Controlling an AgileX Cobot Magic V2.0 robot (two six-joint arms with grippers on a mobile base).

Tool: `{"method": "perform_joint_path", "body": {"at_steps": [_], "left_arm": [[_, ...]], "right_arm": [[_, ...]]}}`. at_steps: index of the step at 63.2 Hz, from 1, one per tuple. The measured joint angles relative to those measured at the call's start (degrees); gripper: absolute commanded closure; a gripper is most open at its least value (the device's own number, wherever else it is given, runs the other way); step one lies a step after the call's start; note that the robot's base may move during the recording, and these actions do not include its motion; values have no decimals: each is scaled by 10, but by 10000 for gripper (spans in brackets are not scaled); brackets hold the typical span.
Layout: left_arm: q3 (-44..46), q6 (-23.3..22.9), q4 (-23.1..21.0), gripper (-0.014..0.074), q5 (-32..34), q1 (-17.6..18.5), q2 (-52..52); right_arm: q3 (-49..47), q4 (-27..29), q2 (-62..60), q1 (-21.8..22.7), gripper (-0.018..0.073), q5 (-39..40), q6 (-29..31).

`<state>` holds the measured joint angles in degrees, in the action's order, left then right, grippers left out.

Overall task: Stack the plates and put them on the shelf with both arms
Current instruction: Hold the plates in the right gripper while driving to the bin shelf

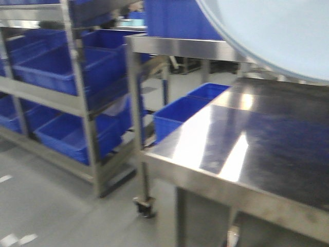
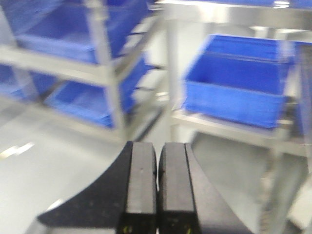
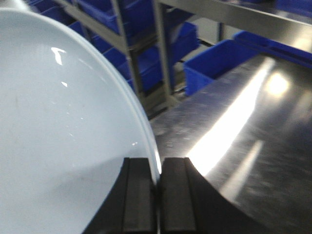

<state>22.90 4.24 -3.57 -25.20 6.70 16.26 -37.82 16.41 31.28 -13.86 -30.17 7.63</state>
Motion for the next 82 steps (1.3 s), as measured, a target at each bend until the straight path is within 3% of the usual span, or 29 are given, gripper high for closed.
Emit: {"method": "perform_joint_path", "body": {"at_steps": [82], "left_arm": [[0,0,1,512,0,0,0]], "right_arm": [[0,0,0,0,503,0,0]]}}
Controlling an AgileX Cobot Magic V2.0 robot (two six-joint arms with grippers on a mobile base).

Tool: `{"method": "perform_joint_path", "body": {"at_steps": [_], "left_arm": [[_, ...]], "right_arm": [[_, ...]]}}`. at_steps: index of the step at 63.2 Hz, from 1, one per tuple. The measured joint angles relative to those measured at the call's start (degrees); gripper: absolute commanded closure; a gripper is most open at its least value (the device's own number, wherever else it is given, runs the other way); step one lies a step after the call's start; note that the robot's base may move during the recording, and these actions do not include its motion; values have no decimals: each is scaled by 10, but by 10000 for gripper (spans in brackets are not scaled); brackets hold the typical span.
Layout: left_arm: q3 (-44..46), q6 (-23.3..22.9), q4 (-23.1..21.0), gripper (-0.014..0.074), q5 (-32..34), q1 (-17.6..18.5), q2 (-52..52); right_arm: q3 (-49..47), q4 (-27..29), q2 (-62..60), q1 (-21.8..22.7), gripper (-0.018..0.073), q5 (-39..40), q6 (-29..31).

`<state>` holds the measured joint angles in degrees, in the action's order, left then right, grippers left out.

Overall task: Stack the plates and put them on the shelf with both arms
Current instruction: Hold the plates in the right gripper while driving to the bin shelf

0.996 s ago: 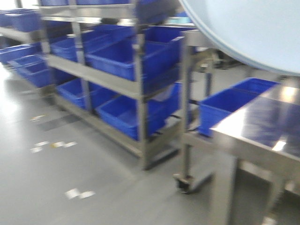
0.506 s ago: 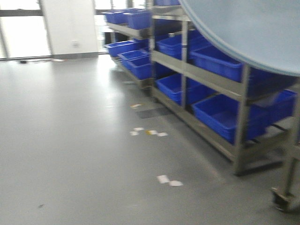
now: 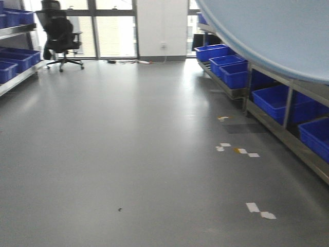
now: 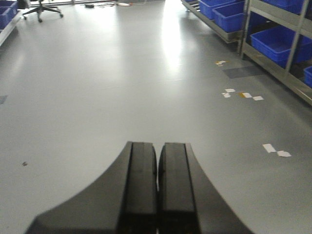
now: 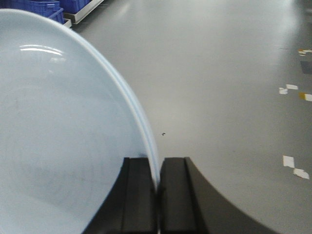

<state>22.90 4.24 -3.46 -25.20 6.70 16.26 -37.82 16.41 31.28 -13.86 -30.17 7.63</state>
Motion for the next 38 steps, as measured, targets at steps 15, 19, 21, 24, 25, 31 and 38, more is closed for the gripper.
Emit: {"method": "perform_joint_path", "body": {"at_steps": [15,19,21,24,25,31,38], "left_arm": [[0,0,0,512,0,0,0],[0,0,0,512,0,0,0],[0,0,0,512,0,0,0],[0,0,0,512,0,0,0],[0,0,0,512,0,0,0],[0,0,0,512,0,0,0],[0,0,0,512,0,0,0]], "right_arm": [[0,0,0,0,503,0,0],[0,0,0,0,503,0,0],[0,0,0,0,503,0,0],[0,0,0,0,503,0,0],[0,0,0,0,503,0,0],[0,0,0,0,503,0,0],[0,0,0,0,503,0,0]]}}
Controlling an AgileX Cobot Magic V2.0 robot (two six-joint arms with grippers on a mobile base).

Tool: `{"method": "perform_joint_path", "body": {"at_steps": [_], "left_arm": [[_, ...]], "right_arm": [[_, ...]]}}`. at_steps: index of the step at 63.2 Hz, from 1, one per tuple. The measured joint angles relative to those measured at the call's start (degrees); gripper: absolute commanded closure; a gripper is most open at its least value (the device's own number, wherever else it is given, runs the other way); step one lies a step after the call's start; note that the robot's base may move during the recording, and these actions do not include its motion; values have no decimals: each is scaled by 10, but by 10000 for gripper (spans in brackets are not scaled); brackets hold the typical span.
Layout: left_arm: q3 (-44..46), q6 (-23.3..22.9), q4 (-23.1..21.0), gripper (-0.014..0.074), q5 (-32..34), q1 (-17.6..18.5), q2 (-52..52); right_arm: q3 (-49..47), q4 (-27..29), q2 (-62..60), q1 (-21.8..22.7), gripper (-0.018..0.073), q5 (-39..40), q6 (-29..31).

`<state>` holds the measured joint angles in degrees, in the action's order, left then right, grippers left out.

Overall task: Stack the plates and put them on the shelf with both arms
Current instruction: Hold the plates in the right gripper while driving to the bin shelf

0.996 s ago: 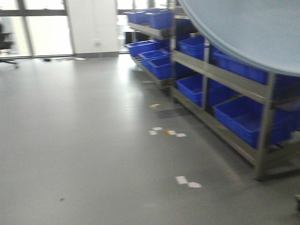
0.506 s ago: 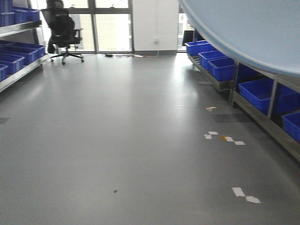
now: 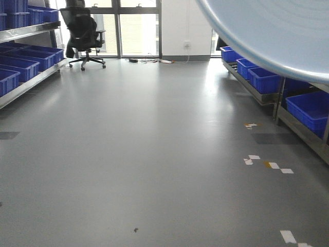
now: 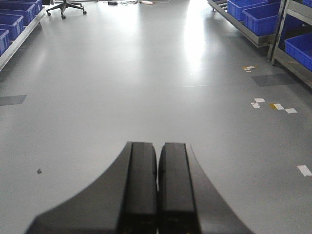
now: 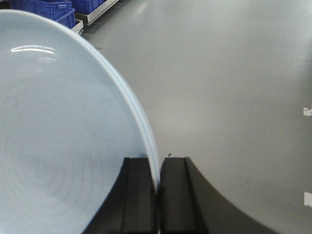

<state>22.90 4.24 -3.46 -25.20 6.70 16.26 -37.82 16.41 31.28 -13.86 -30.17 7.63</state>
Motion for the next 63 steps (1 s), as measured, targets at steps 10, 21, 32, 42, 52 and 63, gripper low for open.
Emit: {"method": "perform_joint_path", "body": {"at_steps": [10,21,32,42,52,63], "left_arm": [[0,0,0,512,0,0,0],[0,0,0,512,0,0,0],[0,0,0,512,0,0,0],[0,0,0,512,0,0,0],[0,0,0,512,0,0,0],[0,0,0,512,0,0,0]], "right_arm": [[0,0,0,0,503,0,0],[0,0,0,0,503,0,0],[0,0,0,0,503,0,0],[0,0,0,0,503,0,0],[0,0,0,0,503,0,0],[0,0,0,0,503,0,0]]}}
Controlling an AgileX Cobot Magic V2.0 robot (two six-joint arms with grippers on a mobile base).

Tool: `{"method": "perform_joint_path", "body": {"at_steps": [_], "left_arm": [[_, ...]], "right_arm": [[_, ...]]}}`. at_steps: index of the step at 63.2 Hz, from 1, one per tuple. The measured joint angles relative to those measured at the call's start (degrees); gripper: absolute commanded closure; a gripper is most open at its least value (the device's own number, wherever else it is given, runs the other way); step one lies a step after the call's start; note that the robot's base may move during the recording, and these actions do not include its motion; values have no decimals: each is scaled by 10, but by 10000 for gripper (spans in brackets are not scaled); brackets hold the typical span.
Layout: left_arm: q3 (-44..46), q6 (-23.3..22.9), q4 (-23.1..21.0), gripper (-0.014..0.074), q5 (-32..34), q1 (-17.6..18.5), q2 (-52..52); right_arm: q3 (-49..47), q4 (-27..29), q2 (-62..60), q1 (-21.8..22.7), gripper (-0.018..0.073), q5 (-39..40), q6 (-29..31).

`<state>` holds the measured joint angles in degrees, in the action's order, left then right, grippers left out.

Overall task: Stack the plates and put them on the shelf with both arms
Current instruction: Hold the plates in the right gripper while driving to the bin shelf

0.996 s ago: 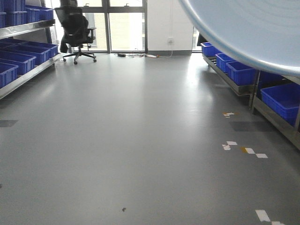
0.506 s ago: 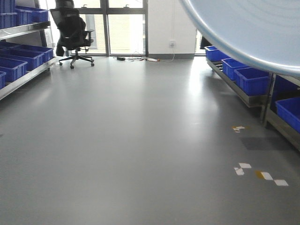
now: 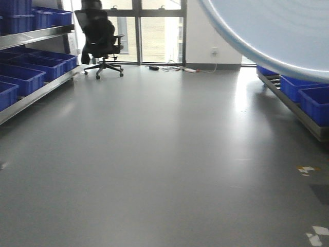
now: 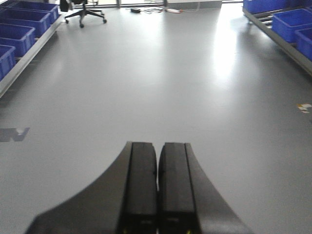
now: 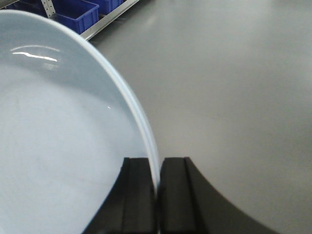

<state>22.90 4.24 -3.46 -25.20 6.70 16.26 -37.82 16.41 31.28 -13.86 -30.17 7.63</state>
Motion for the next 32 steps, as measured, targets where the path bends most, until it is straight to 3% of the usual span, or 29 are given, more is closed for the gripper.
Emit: {"method": "perform_joint_path", "body": {"at_steps": [32], "left_arm": [[0,0,0,512,0,0,0]], "right_arm": [[0,0,0,0,503,0,0]]}}
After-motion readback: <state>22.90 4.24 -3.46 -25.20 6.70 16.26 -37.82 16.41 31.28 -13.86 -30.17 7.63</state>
